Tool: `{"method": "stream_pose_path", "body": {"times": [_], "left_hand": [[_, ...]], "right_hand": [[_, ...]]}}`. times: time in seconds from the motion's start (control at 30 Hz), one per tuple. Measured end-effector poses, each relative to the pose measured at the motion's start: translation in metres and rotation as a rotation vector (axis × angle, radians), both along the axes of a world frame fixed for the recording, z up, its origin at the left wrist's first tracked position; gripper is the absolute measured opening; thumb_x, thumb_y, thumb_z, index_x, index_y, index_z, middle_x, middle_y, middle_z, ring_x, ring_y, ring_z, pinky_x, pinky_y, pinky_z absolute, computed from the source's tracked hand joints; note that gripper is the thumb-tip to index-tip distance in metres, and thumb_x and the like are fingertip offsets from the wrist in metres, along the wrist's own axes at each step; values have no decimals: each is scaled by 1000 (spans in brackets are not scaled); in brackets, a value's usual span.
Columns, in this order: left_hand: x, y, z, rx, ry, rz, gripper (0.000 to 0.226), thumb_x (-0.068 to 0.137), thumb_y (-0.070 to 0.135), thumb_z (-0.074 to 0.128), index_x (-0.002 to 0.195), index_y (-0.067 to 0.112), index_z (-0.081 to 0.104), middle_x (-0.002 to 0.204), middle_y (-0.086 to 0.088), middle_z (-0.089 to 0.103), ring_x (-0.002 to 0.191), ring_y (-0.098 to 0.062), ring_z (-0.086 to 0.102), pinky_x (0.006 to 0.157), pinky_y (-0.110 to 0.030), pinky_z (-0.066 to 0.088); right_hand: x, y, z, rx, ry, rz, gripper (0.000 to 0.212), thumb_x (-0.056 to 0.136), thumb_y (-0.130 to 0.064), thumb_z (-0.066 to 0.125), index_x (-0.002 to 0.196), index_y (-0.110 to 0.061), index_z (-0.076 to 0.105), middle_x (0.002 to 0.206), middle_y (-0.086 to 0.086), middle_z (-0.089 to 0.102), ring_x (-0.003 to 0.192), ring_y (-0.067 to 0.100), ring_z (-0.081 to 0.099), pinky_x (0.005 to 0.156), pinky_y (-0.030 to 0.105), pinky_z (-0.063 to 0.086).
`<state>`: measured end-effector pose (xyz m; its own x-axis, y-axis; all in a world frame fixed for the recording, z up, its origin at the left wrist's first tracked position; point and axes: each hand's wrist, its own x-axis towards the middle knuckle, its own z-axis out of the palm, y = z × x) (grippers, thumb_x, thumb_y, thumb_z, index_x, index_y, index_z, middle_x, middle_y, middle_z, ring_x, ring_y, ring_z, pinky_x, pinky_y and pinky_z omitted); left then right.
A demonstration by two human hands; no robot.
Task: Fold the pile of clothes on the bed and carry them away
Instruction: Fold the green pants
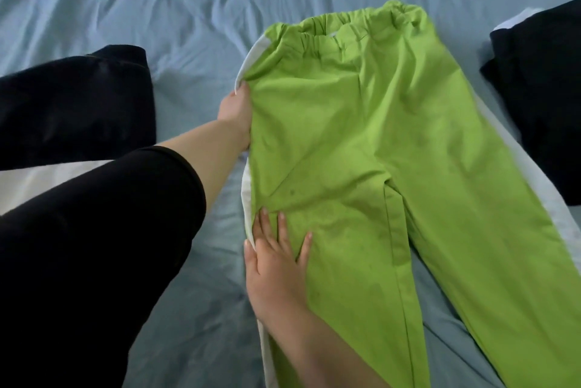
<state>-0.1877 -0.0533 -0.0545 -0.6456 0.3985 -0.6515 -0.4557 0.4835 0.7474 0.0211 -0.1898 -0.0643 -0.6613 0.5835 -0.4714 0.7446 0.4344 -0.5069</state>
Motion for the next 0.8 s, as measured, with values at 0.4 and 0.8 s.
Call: {"method": "stream_pose_path", "body": {"times": [0.4, 0.8], "left_hand": [[-54, -59, 15, -53, -35, 8, 28, 93, 49, 50, 93, 24, 63, 100, -4, 72, 94, -26, 69, 87, -46, 55], [-13, -61, 34, -62, -17, -26, 26, 99, 41, 46, 110, 22, 61, 106, -1, 70, 95, -22, 68, 83, -40, 55]], "right_hand": [[-52, -13, 2, -265, 16, 137, 51, 105, -38, 15, 154, -28, 6, 159, -22, -4, 137, -5, -25, 104, 47, -30], [-46, 37, 32, -707, 74, 20, 49, 106, -32, 26, 145, -6, 37, 152, 6, 36, 142, 17, 25, 113, 31, 10]]}}
